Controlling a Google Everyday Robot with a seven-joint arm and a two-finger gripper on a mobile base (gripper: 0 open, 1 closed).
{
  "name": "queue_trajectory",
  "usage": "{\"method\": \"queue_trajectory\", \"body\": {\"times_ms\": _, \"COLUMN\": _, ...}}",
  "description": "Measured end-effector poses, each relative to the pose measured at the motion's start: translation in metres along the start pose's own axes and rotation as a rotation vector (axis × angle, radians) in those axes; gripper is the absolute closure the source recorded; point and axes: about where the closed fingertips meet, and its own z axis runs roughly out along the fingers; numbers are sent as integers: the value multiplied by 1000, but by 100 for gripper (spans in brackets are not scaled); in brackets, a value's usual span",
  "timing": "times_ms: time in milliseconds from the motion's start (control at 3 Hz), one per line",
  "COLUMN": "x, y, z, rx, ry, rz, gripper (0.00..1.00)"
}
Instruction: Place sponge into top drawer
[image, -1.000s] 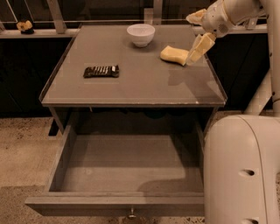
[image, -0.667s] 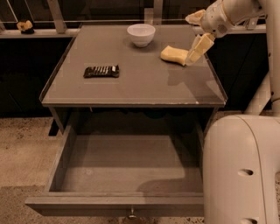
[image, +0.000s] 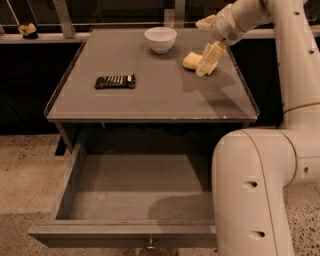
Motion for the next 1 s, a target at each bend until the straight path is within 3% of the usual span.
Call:
{"method": "queue_trajectory", "body": {"times_ms": 333, "x": -6, "y": -21, "z": 12, "rx": 69, "ry": -19, "rz": 6, "gripper": 0}}
{"method": "queue_trajectory", "body": {"times_ms": 667, "x": -6, "y": -21, "z": 12, "rx": 70, "ry": -19, "rz": 6, "gripper": 0}}
{"method": "queue_trajectory", "body": {"times_ms": 1000, "x": 17, "y": -29, "z": -15, "rx": 139, "ry": -26, "rz": 34, "gripper": 0}}
